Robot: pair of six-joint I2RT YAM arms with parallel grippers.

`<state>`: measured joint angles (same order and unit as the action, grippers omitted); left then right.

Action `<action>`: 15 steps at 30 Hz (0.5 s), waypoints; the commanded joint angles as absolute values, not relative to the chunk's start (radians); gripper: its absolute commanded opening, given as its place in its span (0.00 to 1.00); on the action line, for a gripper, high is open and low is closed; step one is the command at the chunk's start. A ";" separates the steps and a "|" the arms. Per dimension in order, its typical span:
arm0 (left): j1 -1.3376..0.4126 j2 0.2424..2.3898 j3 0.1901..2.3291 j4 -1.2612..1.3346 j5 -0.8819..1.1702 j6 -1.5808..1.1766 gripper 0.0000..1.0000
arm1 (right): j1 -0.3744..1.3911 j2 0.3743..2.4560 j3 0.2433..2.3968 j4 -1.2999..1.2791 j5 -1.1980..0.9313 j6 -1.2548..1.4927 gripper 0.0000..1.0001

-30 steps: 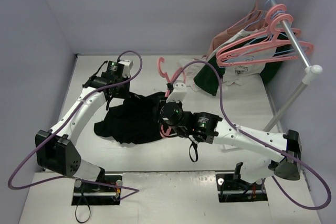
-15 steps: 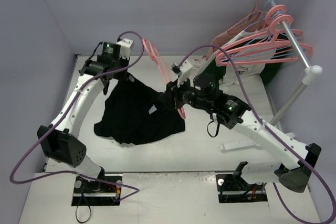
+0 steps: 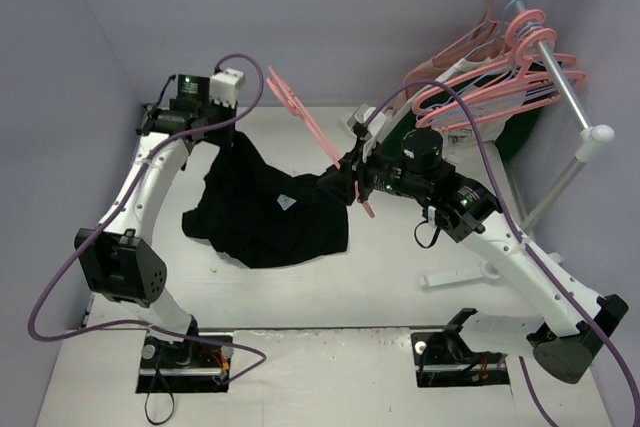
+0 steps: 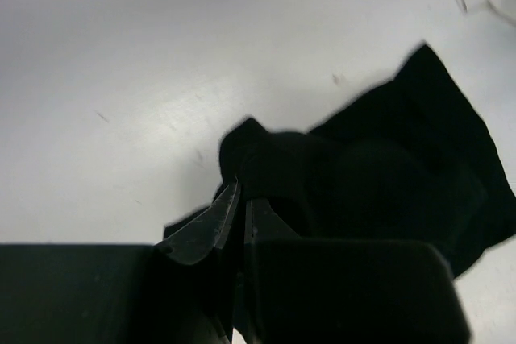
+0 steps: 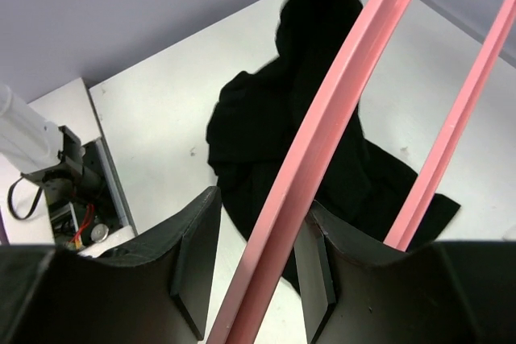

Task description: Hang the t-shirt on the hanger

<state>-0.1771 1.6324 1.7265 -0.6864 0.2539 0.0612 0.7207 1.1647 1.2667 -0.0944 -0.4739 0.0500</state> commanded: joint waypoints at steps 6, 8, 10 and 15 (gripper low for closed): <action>-0.155 1.670 1.781 -0.657 0.278 0.011 0.00 | 0.719 1.200 1.296 -0.011 -0.721 0.043 0.00; -0.144 1.698 1.824 -0.678 0.282 0.011 0.00 | 0.718 1.197 1.281 -0.011 -0.747 0.048 0.00; -0.117 1.701 1.836 -0.678 0.289 0.011 0.00 | 0.717 1.192 1.264 -0.011 -0.777 0.065 0.00; -0.041 1.715 1.842 -0.693 0.332 -0.042 0.00 | 0.718 1.195 1.216 -0.010 -0.856 0.104 0.00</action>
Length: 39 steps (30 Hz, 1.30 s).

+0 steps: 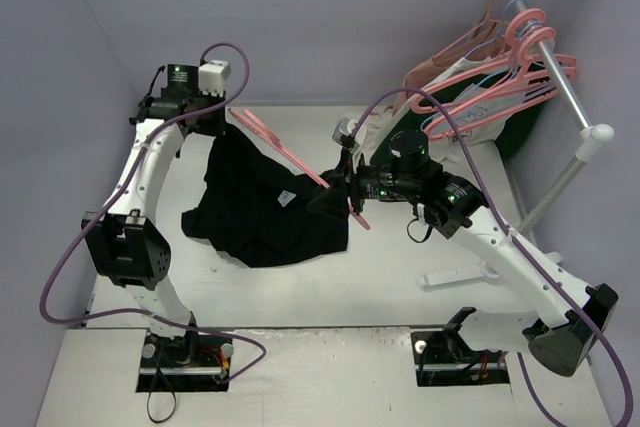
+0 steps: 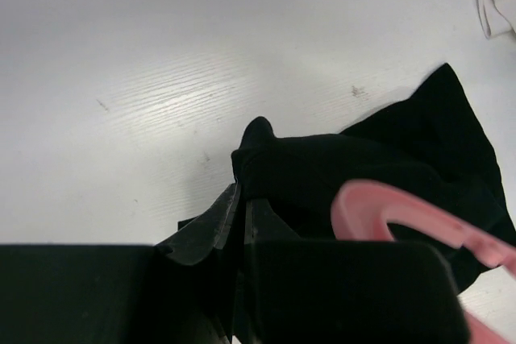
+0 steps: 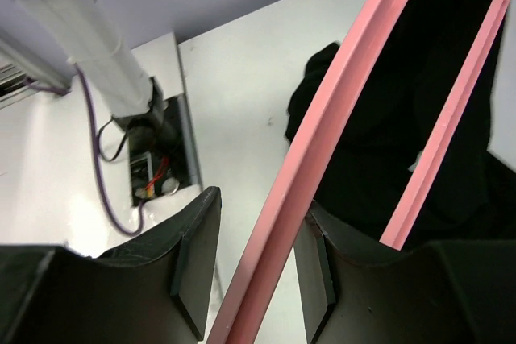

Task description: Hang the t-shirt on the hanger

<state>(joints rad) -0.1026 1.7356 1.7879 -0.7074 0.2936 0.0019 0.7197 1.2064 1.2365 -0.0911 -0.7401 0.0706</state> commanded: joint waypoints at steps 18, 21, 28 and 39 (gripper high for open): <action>-0.036 1.740 1.877 -0.777 0.381 -0.056 0.00 | 0.718 1.268 1.226 -0.011 -0.927 0.118 0.00; -0.053 1.718 1.870 -0.796 0.383 -0.038 0.00 | 0.716 1.276 1.213 -0.011 -0.909 0.105 0.00; -0.101 1.660 1.781 -0.817 0.283 0.060 0.00 | 0.691 1.257 1.198 -0.011 -0.885 0.096 0.00; -0.117 1.615 1.735 -0.816 0.247 0.113 0.00 | 0.639 1.205 1.141 -0.011 -0.888 0.107 0.00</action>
